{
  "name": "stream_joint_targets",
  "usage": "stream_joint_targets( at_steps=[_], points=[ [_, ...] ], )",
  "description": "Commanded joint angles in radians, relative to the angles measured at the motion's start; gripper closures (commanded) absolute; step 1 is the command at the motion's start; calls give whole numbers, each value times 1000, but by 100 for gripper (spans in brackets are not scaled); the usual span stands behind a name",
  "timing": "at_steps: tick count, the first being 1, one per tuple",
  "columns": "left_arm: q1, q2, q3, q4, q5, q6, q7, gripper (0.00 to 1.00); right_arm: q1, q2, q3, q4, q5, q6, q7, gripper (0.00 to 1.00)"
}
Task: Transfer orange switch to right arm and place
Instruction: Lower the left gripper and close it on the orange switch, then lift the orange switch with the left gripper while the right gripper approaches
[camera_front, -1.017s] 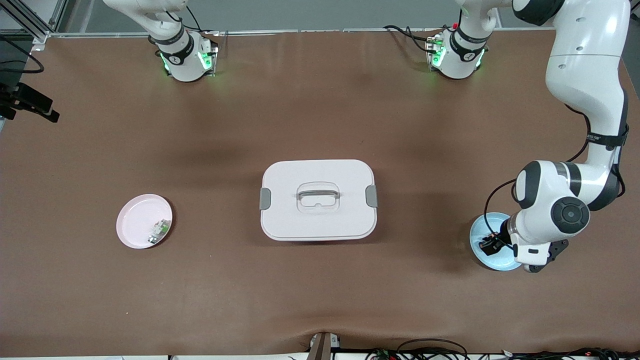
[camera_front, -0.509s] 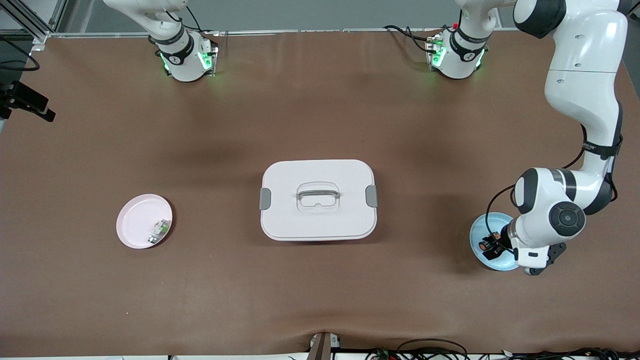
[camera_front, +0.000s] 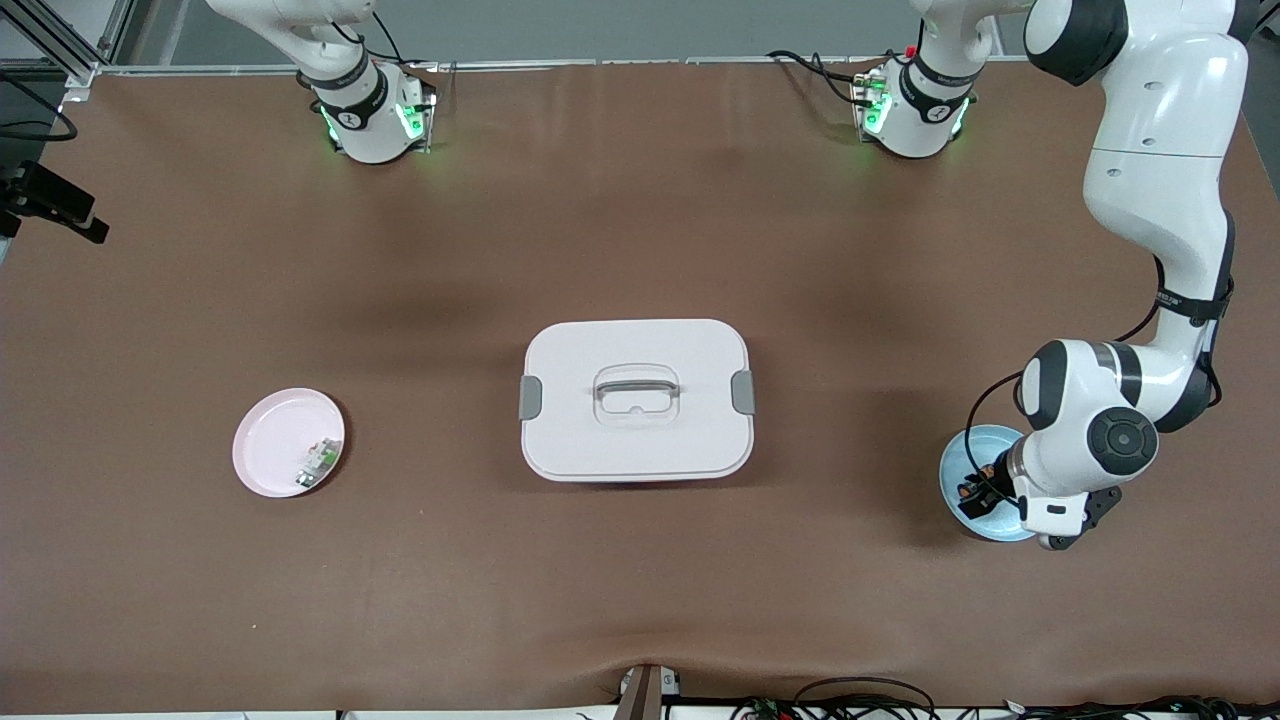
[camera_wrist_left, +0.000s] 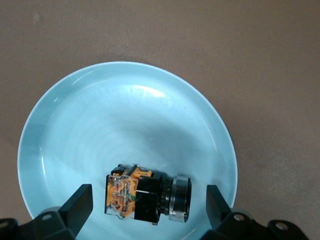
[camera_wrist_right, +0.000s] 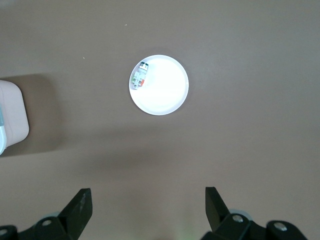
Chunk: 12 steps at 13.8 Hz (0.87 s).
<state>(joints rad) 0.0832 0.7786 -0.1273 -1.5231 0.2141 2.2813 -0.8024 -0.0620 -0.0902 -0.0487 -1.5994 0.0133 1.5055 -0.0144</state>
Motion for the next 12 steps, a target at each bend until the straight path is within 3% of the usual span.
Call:
stream_joint_targets(
  at_steps=[1,6,9,12],
  points=[
    [4,4,-3,-3,24,9,6,0,-9,9,18,15,0,-8,4,0],
    [1,24,-3,-2,24,12,6,1,5,20,18,-11,114,-8,5,0],
    [3,22,-3,-3,24,11,8,13,14,33,20,-20,155,-10,10,0],
    [1,24,-5,-3,24,11,8,36,51,43,20,-39,181,-4,109,0]
  ],
)
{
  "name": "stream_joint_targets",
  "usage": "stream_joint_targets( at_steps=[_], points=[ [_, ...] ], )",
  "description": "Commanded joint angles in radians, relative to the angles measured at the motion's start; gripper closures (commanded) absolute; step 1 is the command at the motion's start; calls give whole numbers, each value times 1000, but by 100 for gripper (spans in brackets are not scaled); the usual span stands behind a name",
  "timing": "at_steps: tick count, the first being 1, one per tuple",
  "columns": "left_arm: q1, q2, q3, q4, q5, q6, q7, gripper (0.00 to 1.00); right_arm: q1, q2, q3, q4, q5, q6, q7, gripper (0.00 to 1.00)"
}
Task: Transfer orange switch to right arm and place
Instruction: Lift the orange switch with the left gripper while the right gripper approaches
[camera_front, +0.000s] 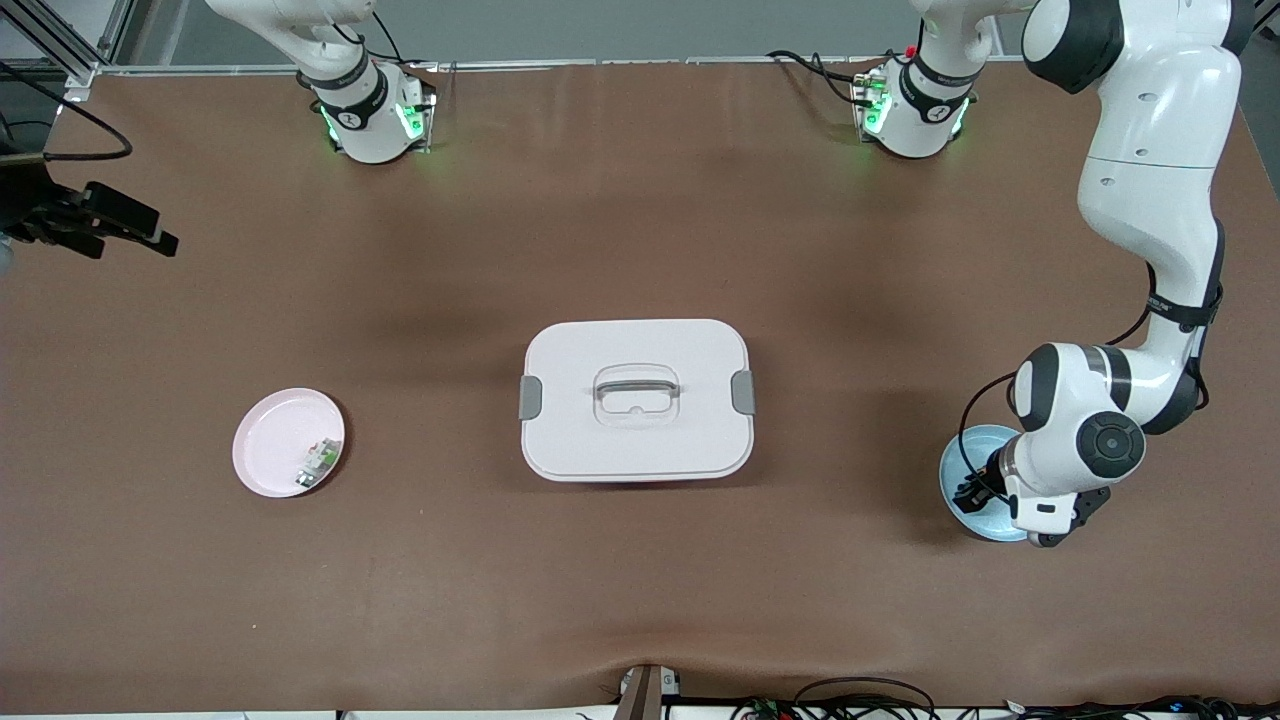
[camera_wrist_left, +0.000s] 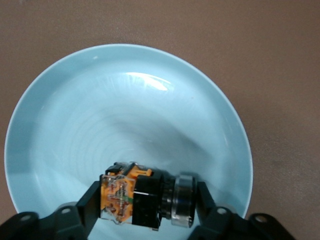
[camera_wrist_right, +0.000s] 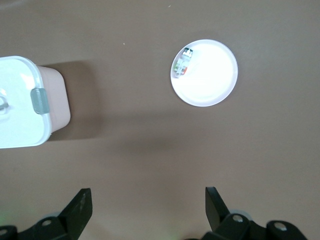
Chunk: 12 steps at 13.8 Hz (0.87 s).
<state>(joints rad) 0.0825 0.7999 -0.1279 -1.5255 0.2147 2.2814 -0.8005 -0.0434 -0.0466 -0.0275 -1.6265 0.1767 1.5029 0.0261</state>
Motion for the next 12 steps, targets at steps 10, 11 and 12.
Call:
stream_joint_targets(
  at_steps=[10,11,12],
  points=[
    [0,-128,-70,13,-33,-170,-17,68,138,28,-2,-85,116,80,199,0],
    [-1,-154,-73,13,-72,-198,-17,68,157,31,-2,-87,116,89,225,0],
    [-6,-174,-75,13,-102,-224,-17,68,175,31,-2,-87,116,97,248,0]
  ],
)
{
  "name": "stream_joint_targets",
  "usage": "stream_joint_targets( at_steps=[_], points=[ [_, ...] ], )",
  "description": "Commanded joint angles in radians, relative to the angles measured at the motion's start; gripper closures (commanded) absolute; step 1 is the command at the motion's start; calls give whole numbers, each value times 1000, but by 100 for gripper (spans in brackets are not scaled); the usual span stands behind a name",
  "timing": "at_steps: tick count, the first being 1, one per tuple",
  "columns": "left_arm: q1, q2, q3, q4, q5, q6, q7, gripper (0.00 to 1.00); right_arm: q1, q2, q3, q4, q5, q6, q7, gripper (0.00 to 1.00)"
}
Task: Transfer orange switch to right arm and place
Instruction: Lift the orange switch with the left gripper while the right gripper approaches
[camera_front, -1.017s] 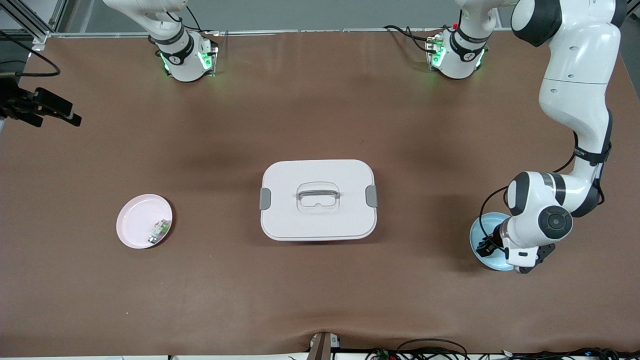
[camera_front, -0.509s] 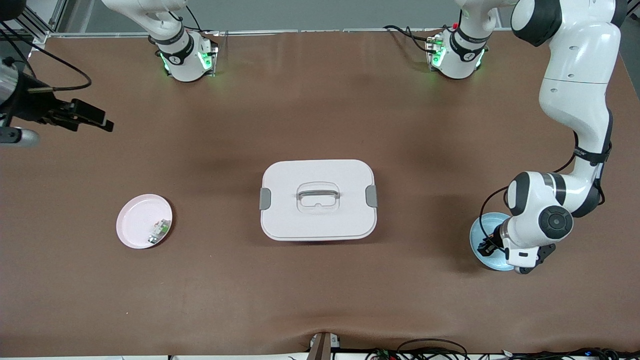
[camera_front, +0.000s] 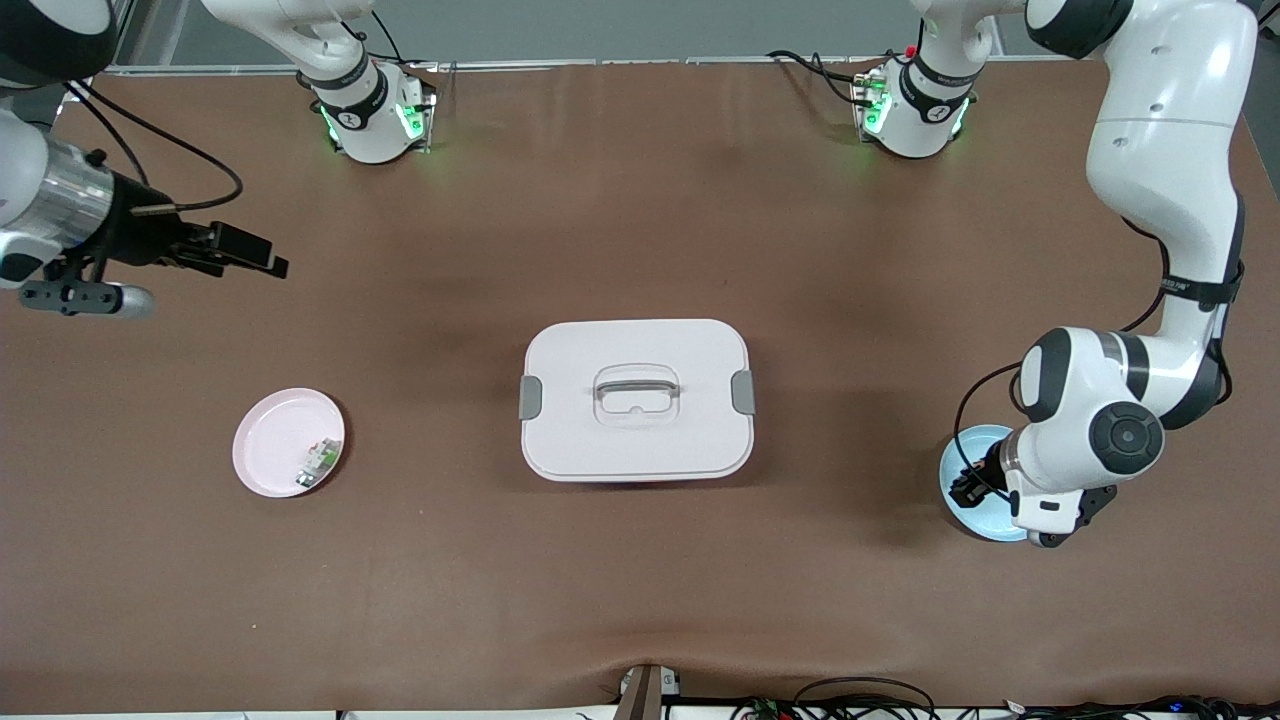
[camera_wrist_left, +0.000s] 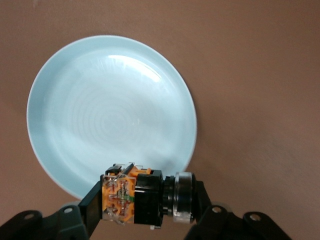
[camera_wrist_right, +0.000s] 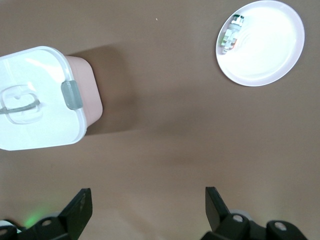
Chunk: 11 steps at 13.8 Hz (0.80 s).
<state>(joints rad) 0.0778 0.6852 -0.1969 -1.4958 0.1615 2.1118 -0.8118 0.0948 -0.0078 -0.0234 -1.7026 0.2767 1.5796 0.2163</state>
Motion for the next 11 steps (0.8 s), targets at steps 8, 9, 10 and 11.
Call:
stream_joint_targets(
  at_steps=[8,9,10,11],
  points=[
    [-1,-173,-154,-6,-498,-147,-102,69,144,9,-6,-84,166,170,187,0],
    [2,-185,-176,8,-563,-151,-140,69,154,11,-6,-94,174,197,187,0],
    [2,-187,-188,23,-629,-162,-176,69,172,11,-6,-103,174,218,187,0],
    [0,-185,-202,35,-693,-167,-203,69,190,12,-6,-109,177,243,189,0]
  ],
)
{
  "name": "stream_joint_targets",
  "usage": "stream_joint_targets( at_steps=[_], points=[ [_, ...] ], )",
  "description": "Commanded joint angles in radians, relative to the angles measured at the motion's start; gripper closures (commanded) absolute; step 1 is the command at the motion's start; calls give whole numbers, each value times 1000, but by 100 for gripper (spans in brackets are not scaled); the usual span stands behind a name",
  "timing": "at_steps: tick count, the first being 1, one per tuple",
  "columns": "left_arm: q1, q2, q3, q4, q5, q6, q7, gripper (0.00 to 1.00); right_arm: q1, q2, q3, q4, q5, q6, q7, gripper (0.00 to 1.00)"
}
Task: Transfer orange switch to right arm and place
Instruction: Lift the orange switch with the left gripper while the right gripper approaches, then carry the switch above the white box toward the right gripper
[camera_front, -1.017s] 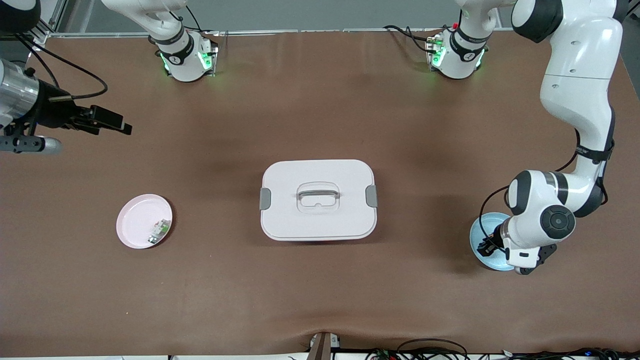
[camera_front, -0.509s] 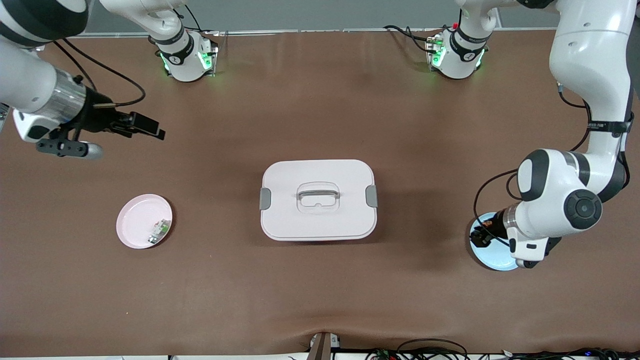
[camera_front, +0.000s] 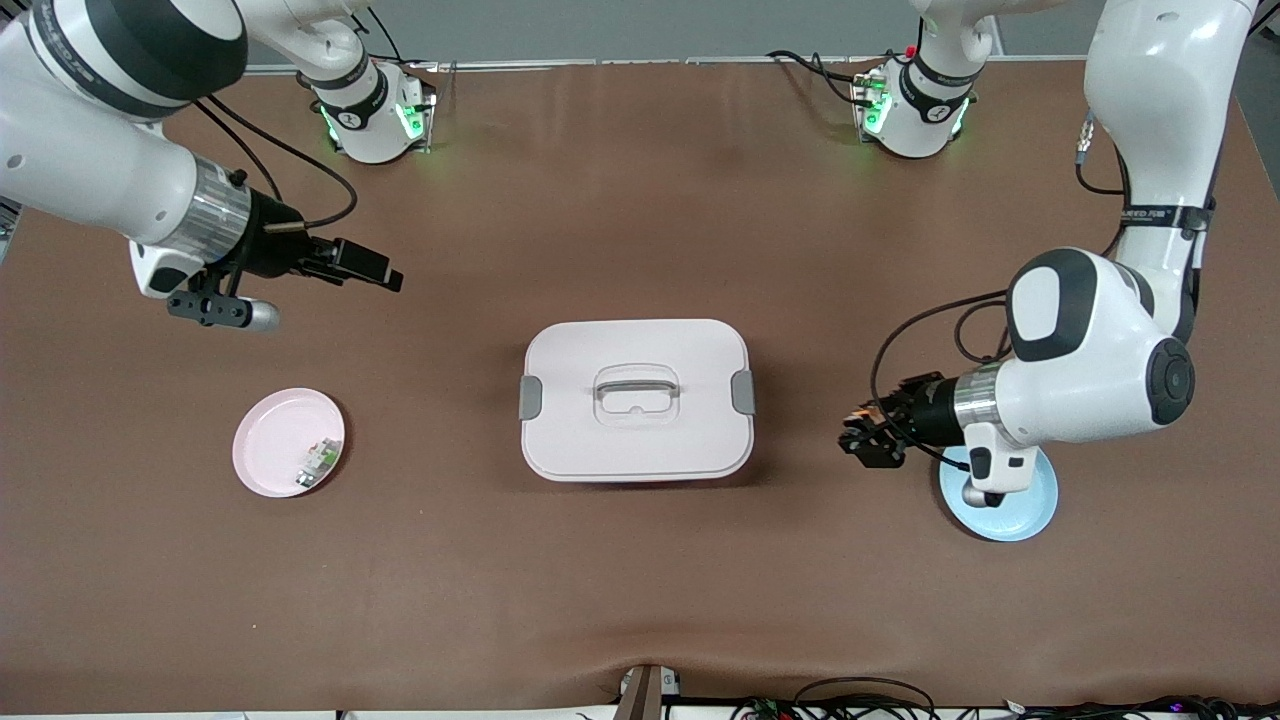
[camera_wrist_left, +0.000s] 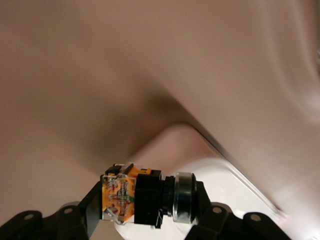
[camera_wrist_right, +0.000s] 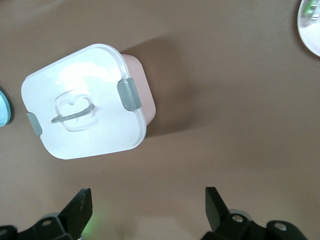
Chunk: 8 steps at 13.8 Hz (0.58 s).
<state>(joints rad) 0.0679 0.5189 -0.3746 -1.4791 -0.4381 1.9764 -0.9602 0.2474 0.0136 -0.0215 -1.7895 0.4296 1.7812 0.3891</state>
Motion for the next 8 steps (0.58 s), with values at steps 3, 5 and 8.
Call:
stream_joint_targets(
  at_steps=[3,5,8],
  points=[
    [6,-20,-85,52,-214,-31,-202,69,81,-6,-8,-65,99,148,17,0],
    [-13,-13,-136,84,-222,-28,-342,68,108,2,-8,-97,173,232,17,0],
    [-88,-8,-155,111,-220,30,-535,68,162,32,-8,-100,230,328,19,0]
  ],
)
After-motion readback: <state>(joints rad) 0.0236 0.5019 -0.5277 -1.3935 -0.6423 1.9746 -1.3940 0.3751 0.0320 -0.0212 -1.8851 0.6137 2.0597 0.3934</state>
